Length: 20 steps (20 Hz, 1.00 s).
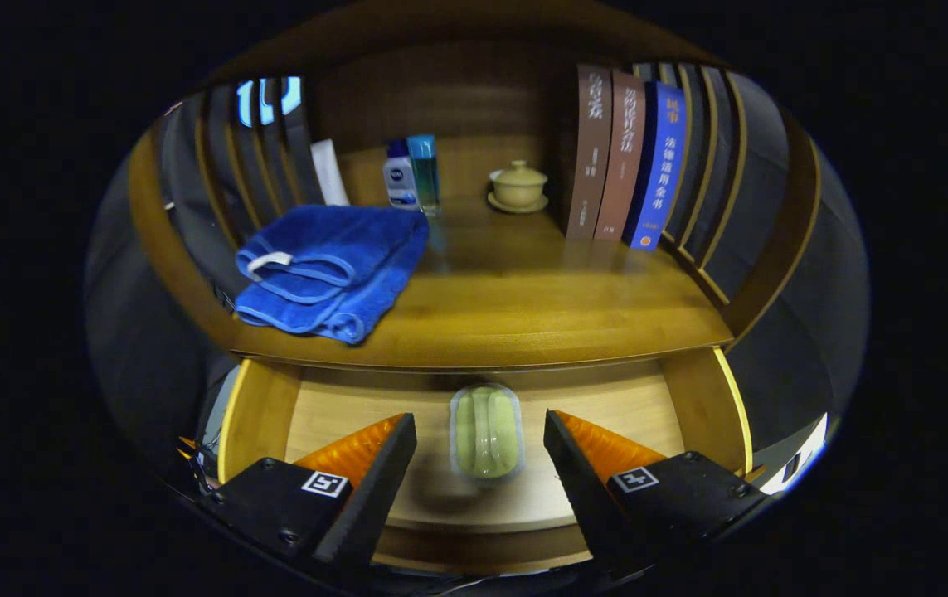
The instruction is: Pull open the drawer, take out the items inside it, and place them on the countertop above the cabinet.
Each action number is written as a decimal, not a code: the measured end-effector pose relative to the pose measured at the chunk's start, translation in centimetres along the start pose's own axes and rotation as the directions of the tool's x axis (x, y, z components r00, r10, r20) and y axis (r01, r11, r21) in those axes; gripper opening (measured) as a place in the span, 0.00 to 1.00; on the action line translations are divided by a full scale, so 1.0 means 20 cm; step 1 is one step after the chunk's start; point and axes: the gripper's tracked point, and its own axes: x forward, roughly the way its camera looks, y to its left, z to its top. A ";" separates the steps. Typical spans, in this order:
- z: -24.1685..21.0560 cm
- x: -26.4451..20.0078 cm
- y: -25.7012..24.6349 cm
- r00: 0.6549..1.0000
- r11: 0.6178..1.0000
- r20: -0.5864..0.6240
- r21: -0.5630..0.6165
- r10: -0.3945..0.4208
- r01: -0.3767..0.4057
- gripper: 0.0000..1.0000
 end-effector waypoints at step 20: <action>-0.23 0.42 -0.08 0.944 0.997 -0.327 -0.066 -0.051 0.031 0.23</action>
